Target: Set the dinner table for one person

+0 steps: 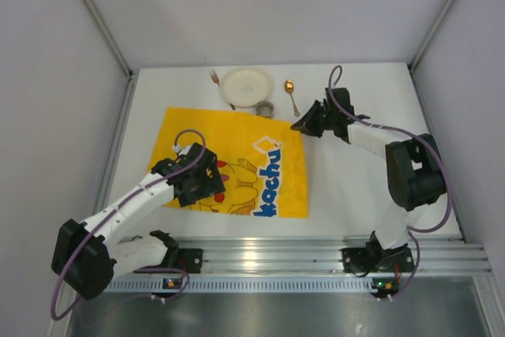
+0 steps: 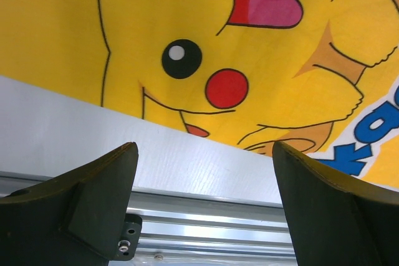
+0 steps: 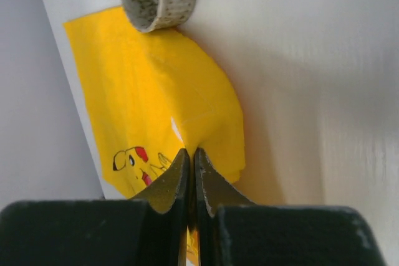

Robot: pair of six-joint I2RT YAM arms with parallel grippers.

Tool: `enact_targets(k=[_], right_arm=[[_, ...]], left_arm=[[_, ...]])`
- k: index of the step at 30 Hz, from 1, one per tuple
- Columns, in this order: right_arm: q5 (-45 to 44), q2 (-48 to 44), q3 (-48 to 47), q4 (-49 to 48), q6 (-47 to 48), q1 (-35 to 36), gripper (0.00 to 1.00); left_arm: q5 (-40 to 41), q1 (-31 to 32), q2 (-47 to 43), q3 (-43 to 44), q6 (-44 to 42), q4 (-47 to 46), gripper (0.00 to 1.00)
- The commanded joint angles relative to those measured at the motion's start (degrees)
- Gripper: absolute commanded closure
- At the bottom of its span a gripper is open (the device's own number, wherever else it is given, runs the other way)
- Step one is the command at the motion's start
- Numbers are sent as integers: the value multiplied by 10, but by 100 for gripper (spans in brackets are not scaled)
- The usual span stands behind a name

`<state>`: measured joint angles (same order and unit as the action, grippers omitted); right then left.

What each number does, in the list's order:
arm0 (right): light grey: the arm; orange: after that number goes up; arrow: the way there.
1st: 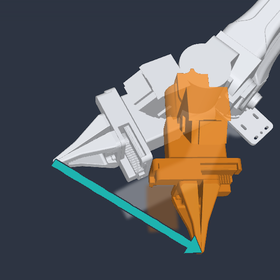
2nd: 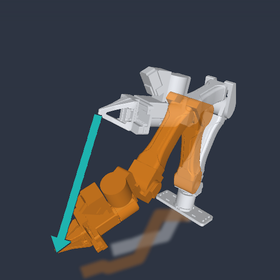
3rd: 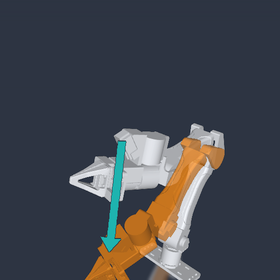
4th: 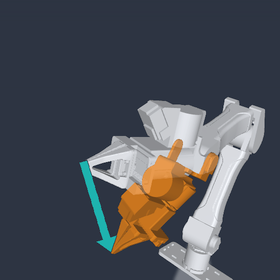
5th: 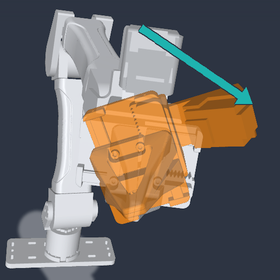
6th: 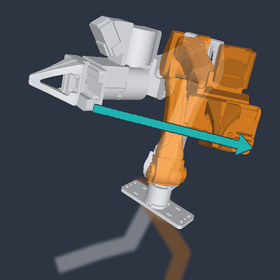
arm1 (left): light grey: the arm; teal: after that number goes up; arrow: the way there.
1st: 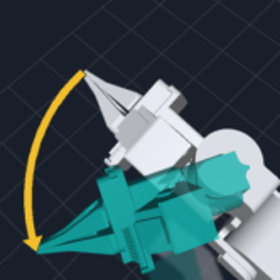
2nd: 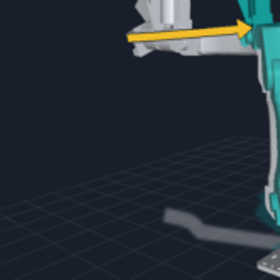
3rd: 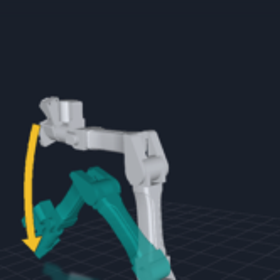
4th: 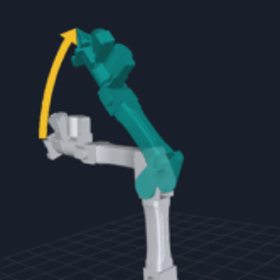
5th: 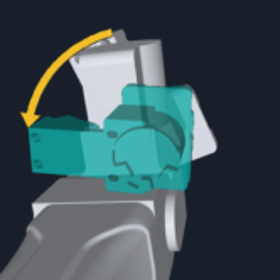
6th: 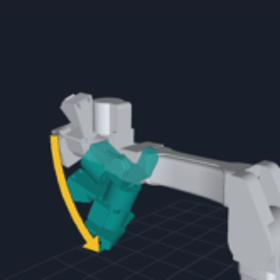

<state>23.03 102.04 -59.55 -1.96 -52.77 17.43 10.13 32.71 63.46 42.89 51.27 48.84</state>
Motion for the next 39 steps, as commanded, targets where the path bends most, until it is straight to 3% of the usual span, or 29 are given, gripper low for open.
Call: enact_targets(k=[1, 3, 4, 6, 7, 10, 15, 21, 24, 27, 28, 30, 31, 39], right_arm=[[-51, -68, -87, 105, 72, 19, 99], [-75, -84, -105, 161, 111, 25, 93], [-84, -90, -115, 178, 120, 27, 82], [-124, -110, -121, 209, 151, 35, 74], [-144, -116, -125, 241, 161, 37, 50], [-219, -122, -142, 318, 206, 43, 20], [-333, -119, -160, 399, 246, 43, 15], [-274, -151, -131, 377, 239, 52, 17], [-165, -164, -90, 292, 244, 87, 28], [-89, -149, -58, 226, 234, 144, 49], [-80, -139, -51, 216, 215, 156, 69], [-53, -99, -39, 175, 189, 182, 93], [-47, -84, -23, 161, 160, 190, 100], [-17, 54, -22, 99, 124, 263, 100]], left_arm=[[6, -1, -18, -5, 4, 6, 6], [6, -1, -22, -6, 4, 5, 6], [7, 0, -22, -5, 4, 5, 6], [7, 0, -20, -6, 3, 4, 6], [7, -1, -20, -6, 3, 5, 6], [5, 0, -19, -6, 3, 3, 6], [3, 0, -17, -6, 2, -1, 6], [19, 0, 4, 3, 4, -17, 6], [38, 0, 38, 34, -2, -17, 5], [52, -2, 67, 76, -13, -9, 5], [55, -3, 70, 85, -15, -6, 5], [59, -13, 75, 106, -23, 2, 5], [60, -19, 73, 112, -27, 4, 5], [54, -115, 61, 147, -71, 30, 5]])
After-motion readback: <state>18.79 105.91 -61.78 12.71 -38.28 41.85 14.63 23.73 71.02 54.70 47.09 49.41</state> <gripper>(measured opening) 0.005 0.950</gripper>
